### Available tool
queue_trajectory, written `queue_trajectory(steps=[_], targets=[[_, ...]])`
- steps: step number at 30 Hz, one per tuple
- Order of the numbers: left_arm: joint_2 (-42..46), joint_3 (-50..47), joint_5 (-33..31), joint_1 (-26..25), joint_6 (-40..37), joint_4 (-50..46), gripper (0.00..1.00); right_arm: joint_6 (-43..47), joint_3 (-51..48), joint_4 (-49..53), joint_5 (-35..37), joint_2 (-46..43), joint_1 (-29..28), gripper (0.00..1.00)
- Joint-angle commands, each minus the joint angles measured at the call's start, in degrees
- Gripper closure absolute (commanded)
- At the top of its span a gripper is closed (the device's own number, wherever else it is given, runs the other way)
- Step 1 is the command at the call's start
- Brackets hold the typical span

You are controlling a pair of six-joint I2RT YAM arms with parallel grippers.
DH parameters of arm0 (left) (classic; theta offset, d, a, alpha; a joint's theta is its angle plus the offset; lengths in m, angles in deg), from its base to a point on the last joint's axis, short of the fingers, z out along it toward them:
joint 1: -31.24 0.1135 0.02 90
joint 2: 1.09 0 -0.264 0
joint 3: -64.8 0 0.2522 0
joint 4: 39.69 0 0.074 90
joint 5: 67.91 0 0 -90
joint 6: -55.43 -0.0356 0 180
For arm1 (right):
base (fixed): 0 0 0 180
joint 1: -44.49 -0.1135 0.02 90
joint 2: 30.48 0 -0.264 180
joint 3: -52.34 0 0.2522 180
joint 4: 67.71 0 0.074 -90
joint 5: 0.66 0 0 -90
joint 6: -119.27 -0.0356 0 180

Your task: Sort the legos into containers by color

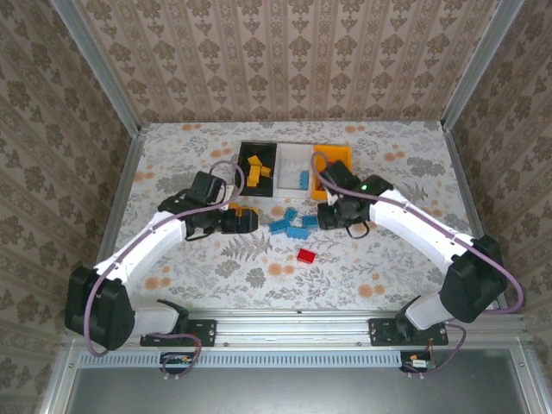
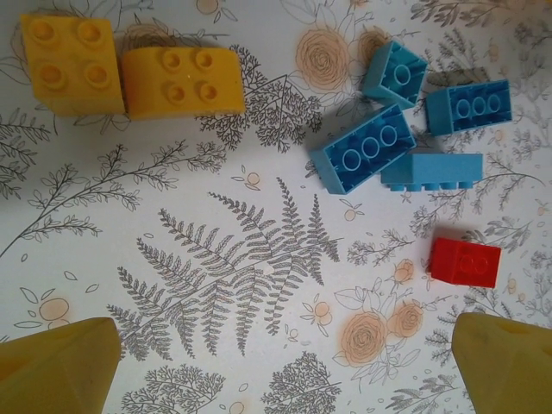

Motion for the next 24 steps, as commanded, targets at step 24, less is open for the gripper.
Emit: queue_trajectory(steps=[24], targets=[[5.5,-3.7,1.9,4.8,0.7,1.3,0.00,1.6,39.0,2.2,2.0,36.0,15.4,0.80]])
